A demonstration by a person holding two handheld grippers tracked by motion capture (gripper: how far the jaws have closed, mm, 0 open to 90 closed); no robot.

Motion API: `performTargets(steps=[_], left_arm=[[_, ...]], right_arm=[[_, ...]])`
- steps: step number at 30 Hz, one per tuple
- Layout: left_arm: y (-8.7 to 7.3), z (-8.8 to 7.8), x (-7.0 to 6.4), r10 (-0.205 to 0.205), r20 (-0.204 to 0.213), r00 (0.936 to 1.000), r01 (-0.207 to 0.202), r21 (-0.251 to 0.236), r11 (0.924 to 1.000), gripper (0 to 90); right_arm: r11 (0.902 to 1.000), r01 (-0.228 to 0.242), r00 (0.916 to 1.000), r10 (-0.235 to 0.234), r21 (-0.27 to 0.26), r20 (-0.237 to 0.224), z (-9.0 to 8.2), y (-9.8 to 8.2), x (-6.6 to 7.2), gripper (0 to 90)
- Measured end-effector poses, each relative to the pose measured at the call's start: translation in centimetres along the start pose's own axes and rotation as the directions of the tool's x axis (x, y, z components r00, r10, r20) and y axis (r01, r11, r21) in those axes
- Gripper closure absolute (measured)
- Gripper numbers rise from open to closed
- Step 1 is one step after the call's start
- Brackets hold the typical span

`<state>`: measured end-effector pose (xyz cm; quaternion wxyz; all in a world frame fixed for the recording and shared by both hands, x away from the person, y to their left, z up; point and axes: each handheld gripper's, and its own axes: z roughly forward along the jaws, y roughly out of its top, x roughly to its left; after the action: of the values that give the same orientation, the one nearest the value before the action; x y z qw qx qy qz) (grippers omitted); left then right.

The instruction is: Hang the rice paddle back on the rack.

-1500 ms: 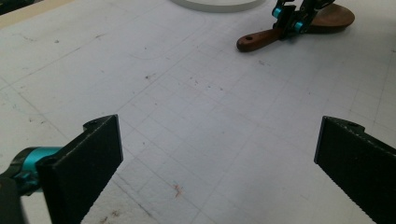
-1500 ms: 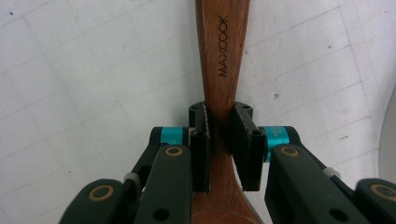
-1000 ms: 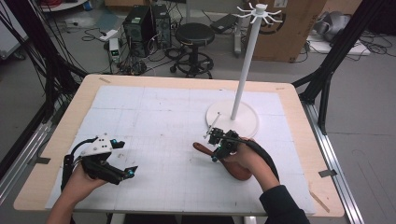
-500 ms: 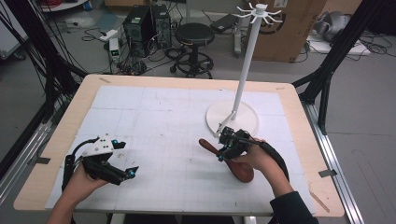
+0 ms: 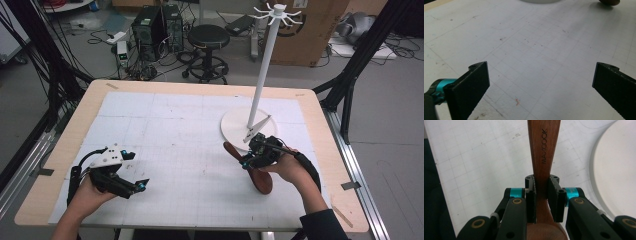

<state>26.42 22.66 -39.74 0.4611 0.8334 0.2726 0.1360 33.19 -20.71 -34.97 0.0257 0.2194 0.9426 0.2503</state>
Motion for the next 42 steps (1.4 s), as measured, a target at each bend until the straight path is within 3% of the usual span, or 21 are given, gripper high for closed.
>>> performTargets(steps=[3,5,7,11,20,22,30,40,42], left_arm=[[0.0,0.0,0.0,-0.001,0.000,1.0000,0.001,-0.001,1.0000,1.7],[0.0,0.0,0.0,0.000,0.001,1.0000,0.000,0.000,1.0000,1.7],[0.0,0.1,0.0,-0.004,0.003,1.0000,0.004,0.001,1.0000,1.7],[0.0,0.1,-0.1,-0.004,0.002,1.0000,0.004,0.003,1.0000,1.7],[0.0,0.1,0.0,-0.005,0.002,1.0000,0.005,0.001,1.0000,1.7],[0.0,0.1,0.0,-0.005,0.002,1.0000,0.005,0.002,1.0000,1.7],[0.0,0.1,0.0,-0.005,0.002,1.0000,0.005,0.000,1.0000,1.7],[0.0,0.1,0.1,-0.006,0.001,1.0000,0.006,-0.001,1.0000,1.7],[0.0,0.1,0.1,-0.008,0.002,1.0000,0.008,-0.004,1.0000,1.7]], right_arm=[[0.9997,-0.007,0.9999,0.007,-0.023,-0.008,-0.4,-0.3,-0.2,78.3],[0.9978,-0.013,0.9998,0.012,-0.065,-0.016,-1.1,-0.7,-0.6,78.3],[0.9950,-0.043,0.9987,0.040,-0.090,-0.030,-1.7,-1.2,-0.8,78.3],[0.9899,-0.063,0.9979,0.060,-0.127,-0.023,-2.8,-2.0,-1.2,78.3],[0.9784,-0.091,0.9958,0.087,-0.185,-0.030,-4.6,-3.1,-1.7,78.2],[0.9721,-0.104,0.9945,0.098,-0.210,-0.037,-5.2,-3.3,-1.8,78.2],[0.9609,-0.104,0.9945,0.099,-0.257,-0.034,-6.4,-3.2,-2.0,78.2],[0.9386,-0.103,0.9945,0.103,-0.329,-0.019,-8.2,-2.8,-2.5,78.2],[0.9240,-0.110,0.9939,0.107,-0.366,-0.027,-9.0,-2.7,-2.9,78.2]])
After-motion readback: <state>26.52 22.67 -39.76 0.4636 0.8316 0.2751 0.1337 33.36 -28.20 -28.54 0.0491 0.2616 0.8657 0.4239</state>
